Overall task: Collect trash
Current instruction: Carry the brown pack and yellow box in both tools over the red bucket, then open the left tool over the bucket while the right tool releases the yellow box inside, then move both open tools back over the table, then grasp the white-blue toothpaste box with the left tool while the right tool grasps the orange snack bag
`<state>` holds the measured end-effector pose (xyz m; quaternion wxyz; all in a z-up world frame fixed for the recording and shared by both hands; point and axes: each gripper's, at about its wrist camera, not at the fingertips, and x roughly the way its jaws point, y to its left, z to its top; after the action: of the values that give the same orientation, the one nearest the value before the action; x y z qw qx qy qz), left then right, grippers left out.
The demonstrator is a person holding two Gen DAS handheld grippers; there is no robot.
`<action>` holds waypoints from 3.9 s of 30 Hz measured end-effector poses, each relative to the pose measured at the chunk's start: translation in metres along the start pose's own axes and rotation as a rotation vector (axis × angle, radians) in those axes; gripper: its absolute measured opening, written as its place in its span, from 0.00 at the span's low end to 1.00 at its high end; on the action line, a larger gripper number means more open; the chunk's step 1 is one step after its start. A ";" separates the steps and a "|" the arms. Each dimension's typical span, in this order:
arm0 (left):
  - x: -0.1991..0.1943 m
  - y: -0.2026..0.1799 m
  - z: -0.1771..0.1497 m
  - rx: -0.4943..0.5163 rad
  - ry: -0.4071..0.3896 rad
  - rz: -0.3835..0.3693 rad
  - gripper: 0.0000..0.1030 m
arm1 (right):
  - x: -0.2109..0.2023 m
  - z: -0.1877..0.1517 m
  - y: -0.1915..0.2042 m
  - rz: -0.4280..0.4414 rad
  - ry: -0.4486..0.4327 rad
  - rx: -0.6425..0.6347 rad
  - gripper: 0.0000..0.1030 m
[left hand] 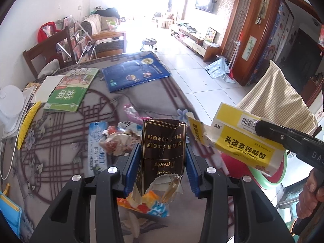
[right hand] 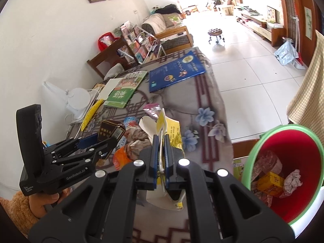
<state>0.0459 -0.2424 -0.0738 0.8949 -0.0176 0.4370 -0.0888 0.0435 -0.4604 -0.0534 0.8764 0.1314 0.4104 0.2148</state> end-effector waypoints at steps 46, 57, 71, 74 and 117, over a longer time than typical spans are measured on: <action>0.080 -0.229 0.020 0.325 0.174 -0.359 0.39 | -0.113 -0.044 -0.193 -0.336 -0.153 0.387 0.06; 0.096 -0.254 0.011 0.353 0.235 -0.386 0.39 | -0.128 -0.054 -0.206 -0.374 -0.166 0.422 0.06; 0.096 -0.250 0.007 0.316 0.241 -0.376 0.64 | -0.128 -0.057 -0.208 -0.374 -0.159 0.428 0.06; 0.091 -0.241 0.009 0.297 0.236 -0.375 0.66 | -0.128 -0.058 -0.206 -0.365 -0.162 0.429 0.06; 0.168 0.150 -0.013 -0.215 0.314 0.148 0.45 | 0.011 -0.055 -0.023 -0.173 0.106 0.168 0.53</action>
<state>0.1582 -0.1232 -0.2292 0.8127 -0.0667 0.5784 0.0226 0.0135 -0.4724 -0.1047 0.8546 0.1569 0.4826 0.1099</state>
